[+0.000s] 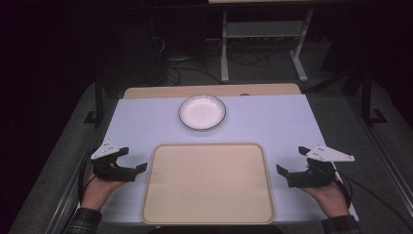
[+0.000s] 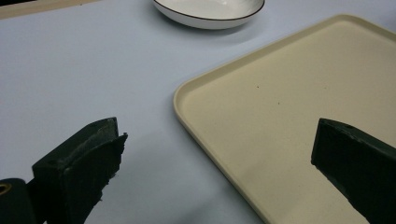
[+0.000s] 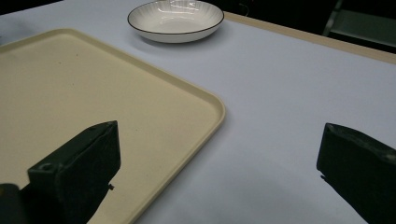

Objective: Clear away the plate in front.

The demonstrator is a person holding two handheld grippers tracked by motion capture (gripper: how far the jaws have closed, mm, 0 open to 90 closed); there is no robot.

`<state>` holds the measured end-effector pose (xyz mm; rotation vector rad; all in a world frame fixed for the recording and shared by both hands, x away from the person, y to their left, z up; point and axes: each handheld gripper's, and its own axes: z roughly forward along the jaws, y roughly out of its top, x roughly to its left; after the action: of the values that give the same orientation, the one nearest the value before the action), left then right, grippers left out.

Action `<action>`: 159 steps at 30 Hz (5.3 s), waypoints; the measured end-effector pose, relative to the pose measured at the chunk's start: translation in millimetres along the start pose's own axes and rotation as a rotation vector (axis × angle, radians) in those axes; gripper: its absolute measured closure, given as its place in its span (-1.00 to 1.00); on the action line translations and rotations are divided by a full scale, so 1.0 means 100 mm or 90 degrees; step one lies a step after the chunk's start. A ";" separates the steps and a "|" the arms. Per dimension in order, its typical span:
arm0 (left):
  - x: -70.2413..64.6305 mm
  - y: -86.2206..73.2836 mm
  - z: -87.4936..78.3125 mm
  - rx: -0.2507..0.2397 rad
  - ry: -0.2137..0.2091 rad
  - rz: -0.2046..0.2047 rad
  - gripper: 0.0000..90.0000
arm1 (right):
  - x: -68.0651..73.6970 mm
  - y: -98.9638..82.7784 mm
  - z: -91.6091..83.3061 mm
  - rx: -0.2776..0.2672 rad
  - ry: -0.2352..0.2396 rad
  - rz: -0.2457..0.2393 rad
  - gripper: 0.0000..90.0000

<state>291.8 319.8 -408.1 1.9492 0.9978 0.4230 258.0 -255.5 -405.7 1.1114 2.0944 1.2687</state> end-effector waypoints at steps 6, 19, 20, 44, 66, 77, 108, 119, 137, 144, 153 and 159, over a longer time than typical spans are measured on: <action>0.04 0.01 0.04 0.002 0.002 -0.015 -0.98 | 0.00 -0.01 0.03 0.008 0.006 -0.003 -1.00; 0.04 0.15 0.18 0.005 -0.011 -0.015 -0.98 | 0.00 -0.01 0.04 0.006 0.003 -0.012 -1.00; 0.04 0.16 0.20 0.004 -0.012 -0.014 -0.98 | 0.00 -0.01 0.04 0.008 0.003 -0.013 -1.00; -0.01 0.33 0.41 0.018 -0.024 -0.001 -0.98 | 0.01 -0.02 0.04 0.002 0.004 -0.012 -1.00; -0.03 0.49 0.61 0.020 -0.039 0.000 -0.98 | 0.01 -0.02 0.04 0.002 0.008 -0.011 -1.00; -0.03 0.55 0.72 0.026 -0.043 -0.003 -0.98 | 0.00 -0.01 0.03 -0.002 0.009 -0.009 -1.00; 0.00 0.71 1.15 0.042 -0.063 -0.031 -0.98 | -0.01 -0.01 0.02 -0.006 0.009 -0.004 -1.00; 0.07 0.79 1.37 0.054 -0.054 -0.050 -0.98 | -0.01 -0.01 0.02 -0.005 0.011 -0.004 -1.00; 0.14 1.02 1.67 0.082 -0.033 -0.080 -0.97 | -0.03 -0.01 0.01 -0.007 0.014 -0.003 -1.00; 0.17 1.09 1.79 0.101 -0.007 -0.092 -0.97 | -0.05 -0.01 0.00 -0.011 0.012 0.001 -1.00; 0.23 1.16 1.88 0.118 0.012 -0.112 -0.74 | -0.05 -0.01 0.00 -0.011 0.015 0.001 -1.00; 0.32 1.16 1.98 0.133 0.016 -0.154 -0.57 | -0.05 -0.01 0.00 -0.011 0.015 0.001 -1.00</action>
<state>489.7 201.5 -424.9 1.9776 1.3206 0.2123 260.4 -260.0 -407.2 1.0961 2.0967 1.3044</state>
